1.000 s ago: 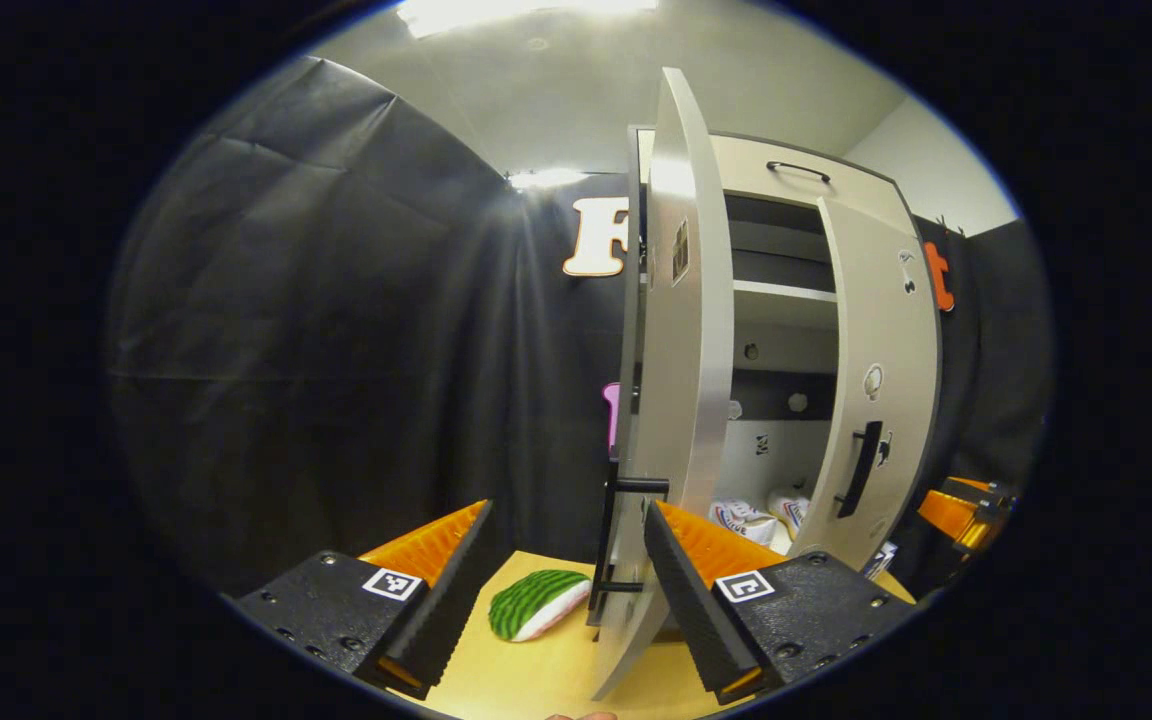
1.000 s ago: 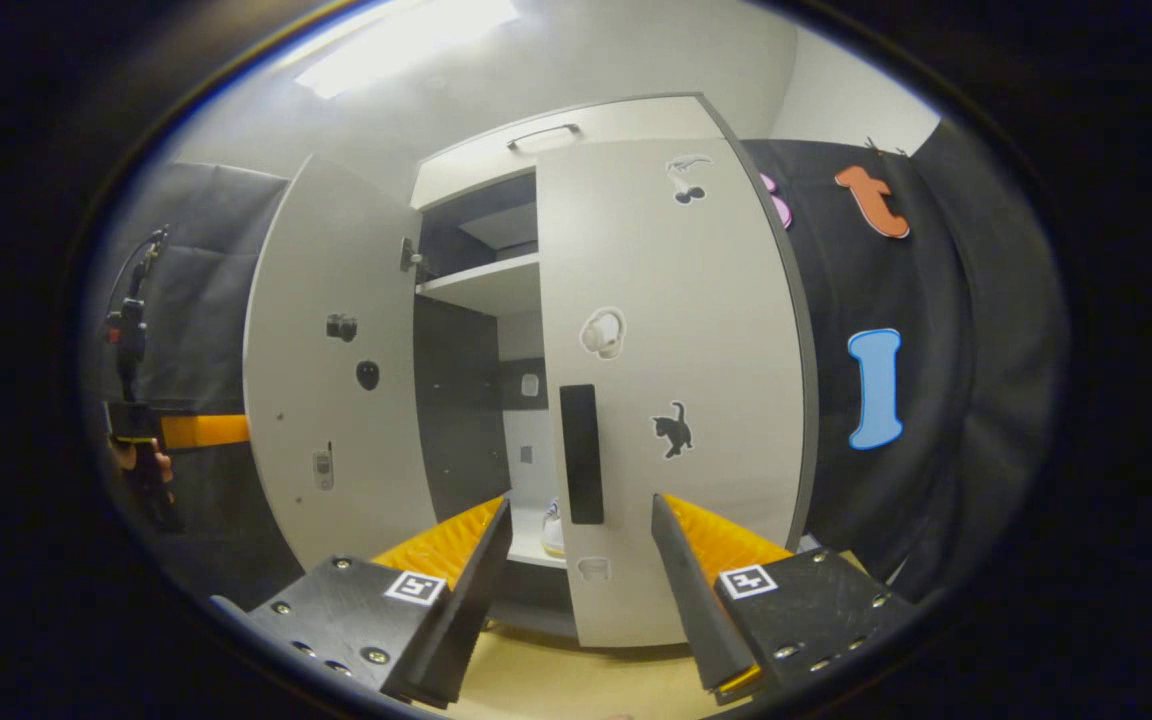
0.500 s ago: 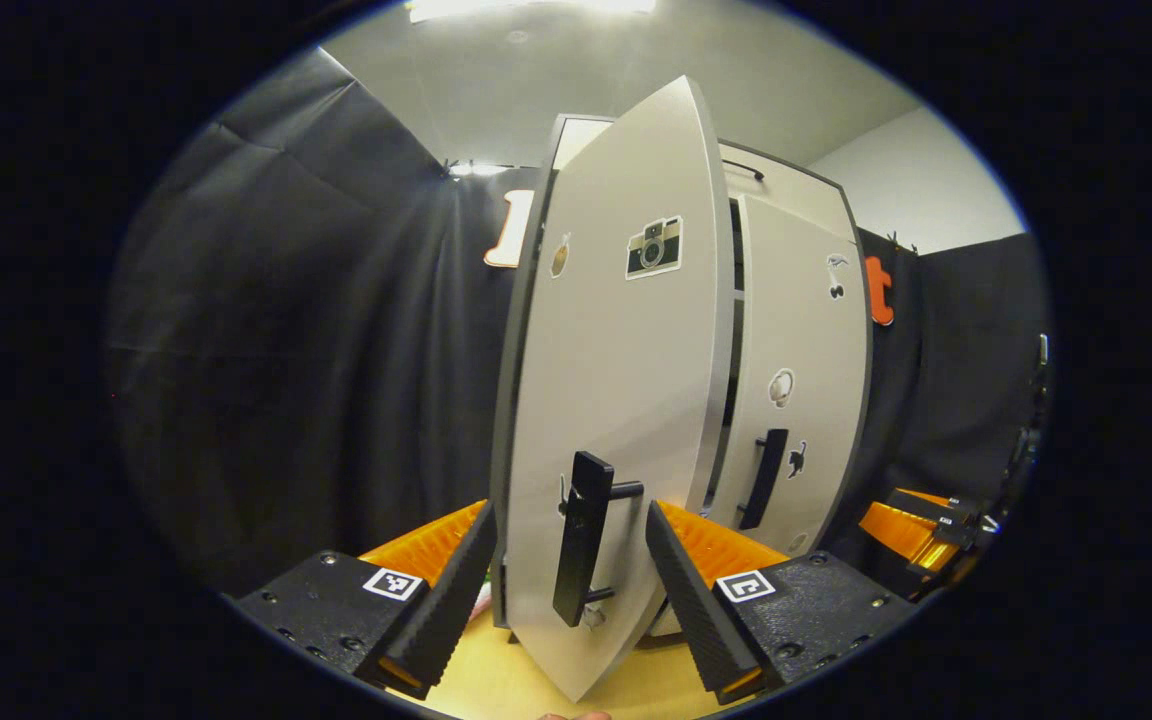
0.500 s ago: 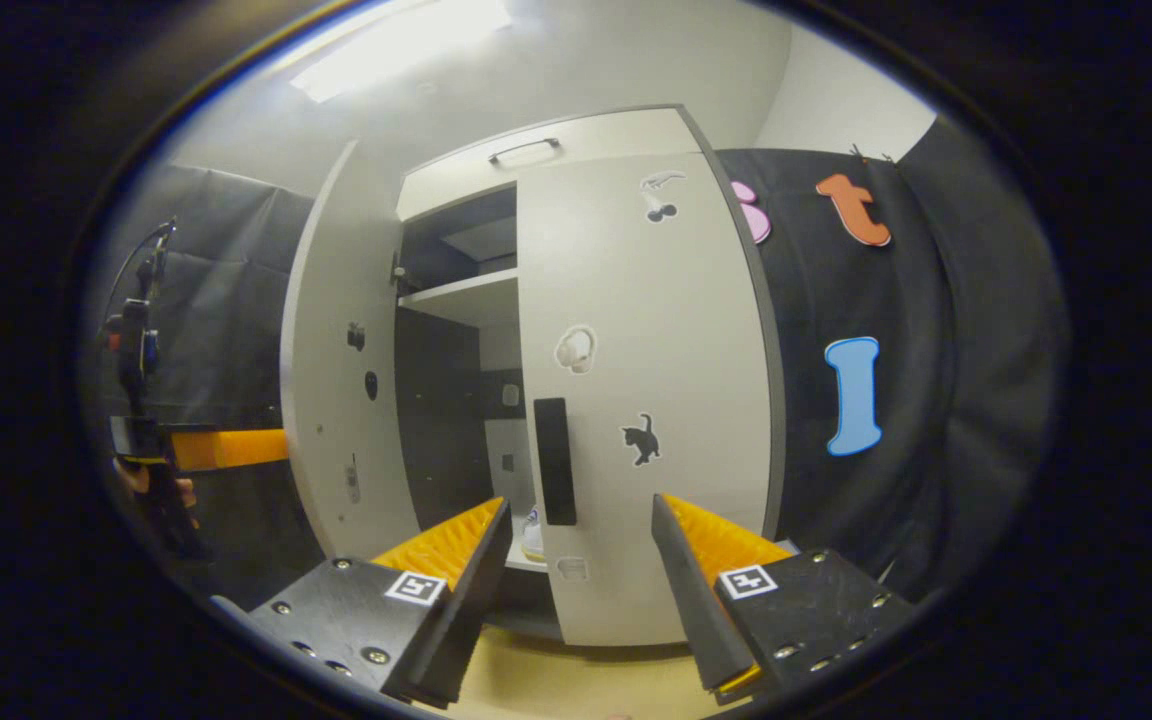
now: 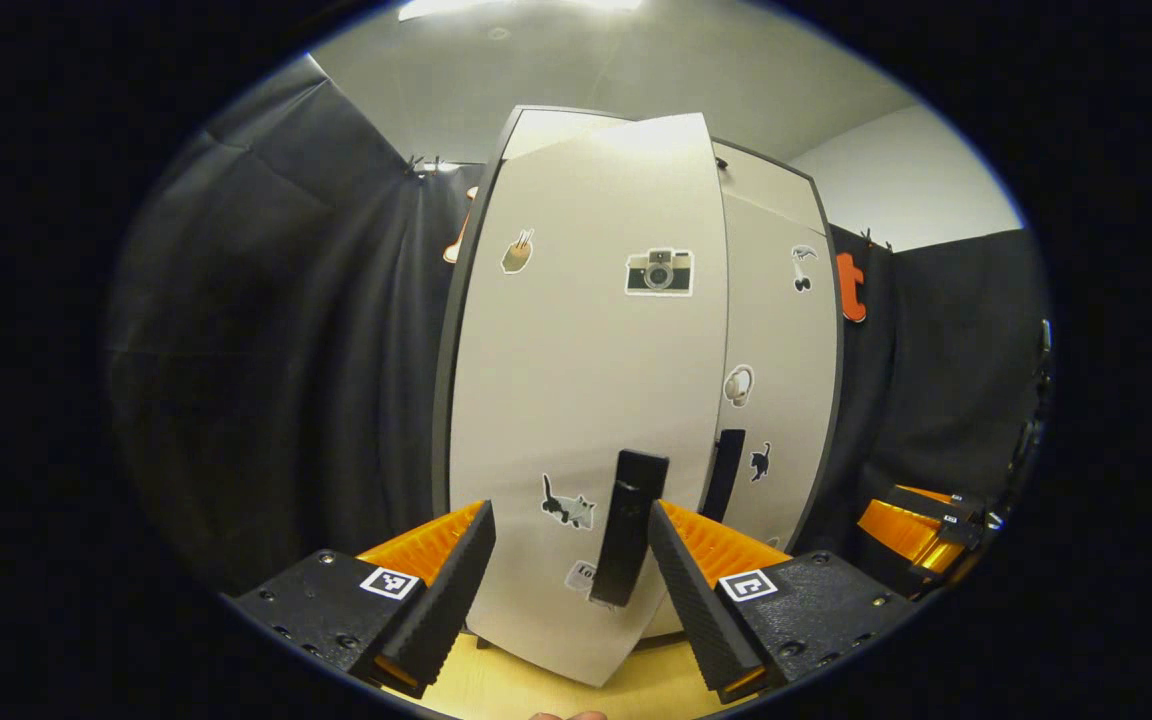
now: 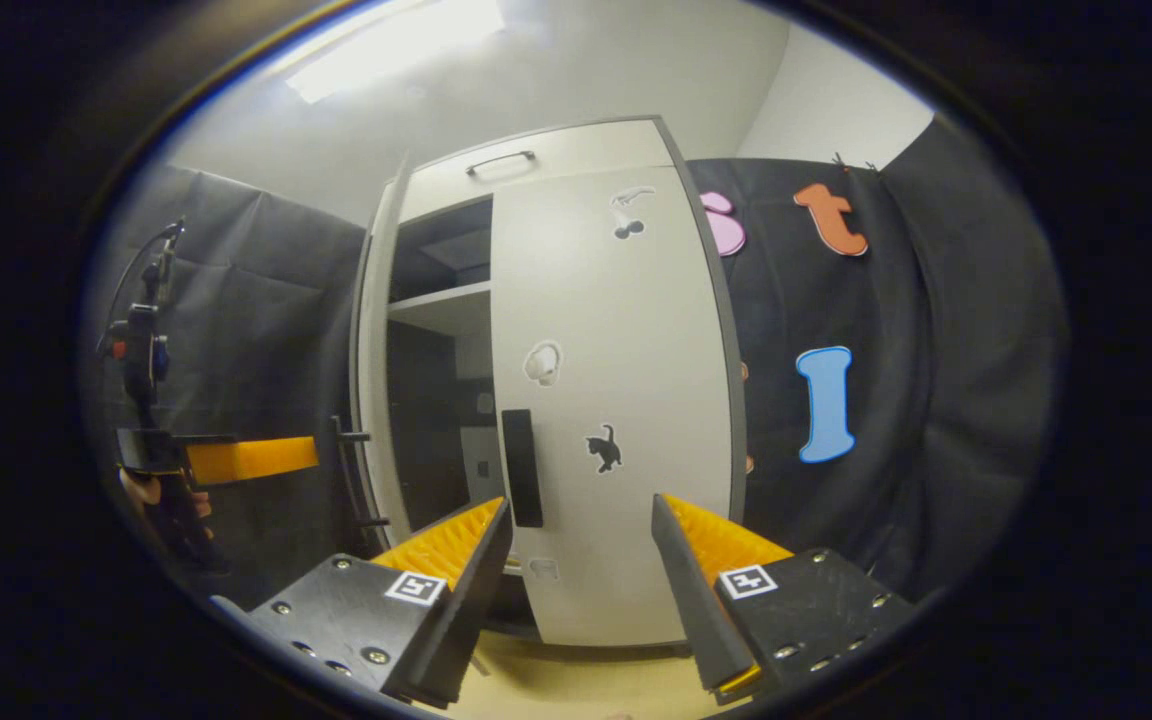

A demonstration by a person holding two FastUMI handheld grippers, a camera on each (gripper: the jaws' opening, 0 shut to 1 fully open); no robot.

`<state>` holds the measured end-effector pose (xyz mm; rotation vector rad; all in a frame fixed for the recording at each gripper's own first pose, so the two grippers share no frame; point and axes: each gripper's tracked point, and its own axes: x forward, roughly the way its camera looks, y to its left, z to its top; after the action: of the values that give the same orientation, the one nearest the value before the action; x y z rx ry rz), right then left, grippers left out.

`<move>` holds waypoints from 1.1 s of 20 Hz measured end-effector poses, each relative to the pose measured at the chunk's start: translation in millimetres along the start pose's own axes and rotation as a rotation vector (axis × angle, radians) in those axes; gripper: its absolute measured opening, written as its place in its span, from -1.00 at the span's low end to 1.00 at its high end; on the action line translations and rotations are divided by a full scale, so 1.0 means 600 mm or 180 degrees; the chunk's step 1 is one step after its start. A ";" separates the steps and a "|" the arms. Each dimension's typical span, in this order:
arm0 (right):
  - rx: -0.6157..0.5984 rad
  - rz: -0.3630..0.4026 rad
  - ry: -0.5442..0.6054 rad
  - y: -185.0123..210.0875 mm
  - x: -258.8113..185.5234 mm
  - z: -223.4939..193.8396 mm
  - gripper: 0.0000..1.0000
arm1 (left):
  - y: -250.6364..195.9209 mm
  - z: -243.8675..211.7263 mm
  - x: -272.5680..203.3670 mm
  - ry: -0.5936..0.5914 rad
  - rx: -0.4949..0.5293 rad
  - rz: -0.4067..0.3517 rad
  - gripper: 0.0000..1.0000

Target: Grab one shoe with the right hand and put it into the shoe cabinet, grab the other shoe with the left hand and put it into the shoe cabinet; then close the right door with the right hand and the left door with the left hand.

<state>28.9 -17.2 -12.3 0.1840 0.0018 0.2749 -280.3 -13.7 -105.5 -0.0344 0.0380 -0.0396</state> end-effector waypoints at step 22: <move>-0.0022 -0.0144 -0.0062 -0.023 -0.013 0.024 0.68 | -0.025 -0.008 0.001 0.0084 -0.0040 0.0020 0.89</move>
<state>25.6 -34.9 -0.8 0.1796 -0.0143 0.2281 -280.6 -29.1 -109.7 -0.0464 0.0648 -0.0336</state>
